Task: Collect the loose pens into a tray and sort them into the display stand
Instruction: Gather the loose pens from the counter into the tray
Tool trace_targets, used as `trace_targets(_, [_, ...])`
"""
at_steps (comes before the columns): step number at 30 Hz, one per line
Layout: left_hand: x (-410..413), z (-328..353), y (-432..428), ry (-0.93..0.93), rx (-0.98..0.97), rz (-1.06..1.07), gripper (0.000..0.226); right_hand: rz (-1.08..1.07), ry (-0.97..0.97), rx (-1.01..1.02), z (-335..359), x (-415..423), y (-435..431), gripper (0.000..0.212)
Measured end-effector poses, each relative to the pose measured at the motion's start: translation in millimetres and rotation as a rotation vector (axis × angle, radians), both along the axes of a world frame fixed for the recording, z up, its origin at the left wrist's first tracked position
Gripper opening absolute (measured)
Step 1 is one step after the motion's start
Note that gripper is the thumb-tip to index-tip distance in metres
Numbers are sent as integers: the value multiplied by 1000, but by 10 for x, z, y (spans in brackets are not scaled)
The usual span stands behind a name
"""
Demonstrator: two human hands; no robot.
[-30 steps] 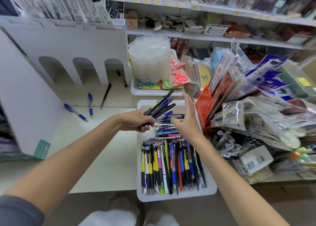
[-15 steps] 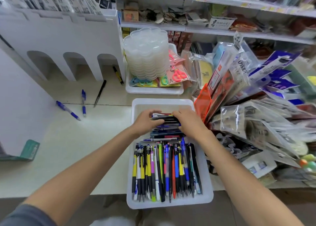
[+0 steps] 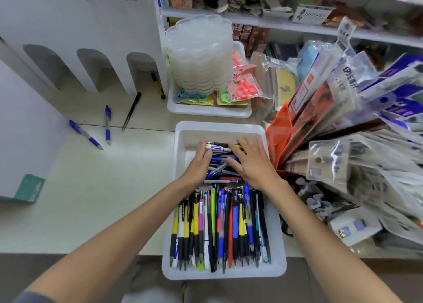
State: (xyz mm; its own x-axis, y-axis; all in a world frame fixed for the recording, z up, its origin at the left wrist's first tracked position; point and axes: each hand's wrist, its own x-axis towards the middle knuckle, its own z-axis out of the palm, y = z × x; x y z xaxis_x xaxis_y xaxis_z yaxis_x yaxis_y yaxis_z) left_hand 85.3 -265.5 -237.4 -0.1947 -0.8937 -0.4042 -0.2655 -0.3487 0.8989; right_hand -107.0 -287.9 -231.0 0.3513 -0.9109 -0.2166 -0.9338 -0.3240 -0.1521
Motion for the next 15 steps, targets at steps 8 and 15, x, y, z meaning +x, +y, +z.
trace_targets(8, [26,-16,-18,32,13,6,51,-75,-222,-118,53,-6,88,43])
trace_targets(15, [68,23,-16,-32,-32,-6,51,-239,-428,110,88,42,114,48])
